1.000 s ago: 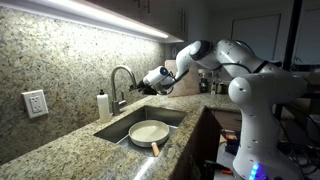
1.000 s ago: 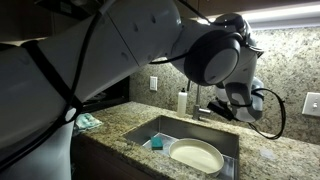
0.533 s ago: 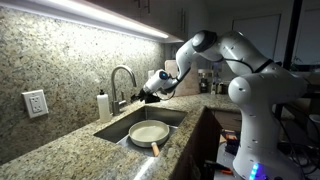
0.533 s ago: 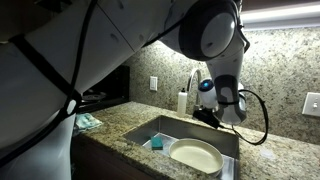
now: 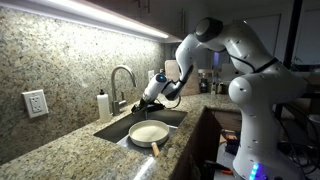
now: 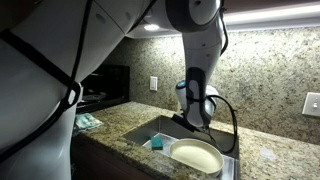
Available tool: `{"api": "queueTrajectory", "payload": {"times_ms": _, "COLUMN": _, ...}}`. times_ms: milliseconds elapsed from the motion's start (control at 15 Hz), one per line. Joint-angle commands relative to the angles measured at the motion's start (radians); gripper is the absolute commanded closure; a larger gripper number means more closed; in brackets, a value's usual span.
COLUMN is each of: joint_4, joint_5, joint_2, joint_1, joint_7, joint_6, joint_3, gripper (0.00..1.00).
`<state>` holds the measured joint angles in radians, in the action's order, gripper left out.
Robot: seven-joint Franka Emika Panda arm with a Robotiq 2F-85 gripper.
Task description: Turn the faucet to the right then open and close the tap and turn the faucet to the left,pick up the sponge and scrub the pan
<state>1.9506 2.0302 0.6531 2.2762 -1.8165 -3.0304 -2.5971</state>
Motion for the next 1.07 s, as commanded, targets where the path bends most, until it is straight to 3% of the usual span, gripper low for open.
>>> {"api": "queueTrajectory", "payload": {"times_ms": 0, "joint_4": 0.247, "joint_5": -0.196, "joint_2": -0.236, "joint_1": 0.0, "joint_7": 0.091, "joint_6": 0.069, "joint_3": -0.002, "gripper": 0.0}}
{"api": "queueTrajectory", "payload": {"times_ms": 67, "joint_4": 0.284, "joint_5": -0.24, "joint_2": -0.273, "joint_1": 0.012, "joint_7": 0.102, "joint_6": 0.064, "joint_3": -0.021, "gripper": 0.0}}
{"api": "queueTrajectory", "payload": {"times_ms": 267, "joint_4": 0.411, "joint_5": -0.376, "joint_2": -0.364, "joint_1": -0.04, "joint_7": 0.163, "joint_6": 0.094, "joint_3": -0.007, "gripper": 0.0}}
{"api": "queueTrajectory", "payload": {"times_ms": 467, "joint_4": 0.463, "joint_5": -0.377, "joint_2": -0.458, "joint_1": -0.076, "joint_7": 0.11, "joint_6": 0.106, "joint_3": -0.009, "gripper": 0.0}}
{"api": "queueTrajectory", "payload": {"times_ms": 733, "joint_4": 0.421, "joint_5": -0.233, "joint_2": -0.578, "joint_1": -0.126, "joint_7": -0.053, "joint_6": 0.097, "joint_3": -0.013, "gripper": 0.0}}
{"api": "queueTrajectory", "payload": {"times_ms": 1000, "joint_4": 0.353, "joint_5": -0.025, "joint_2": -0.678, "joint_1": -0.133, "joint_7": -0.251, "joint_6": 0.103, "joint_3": -0.004, "gripper": 0.0}}
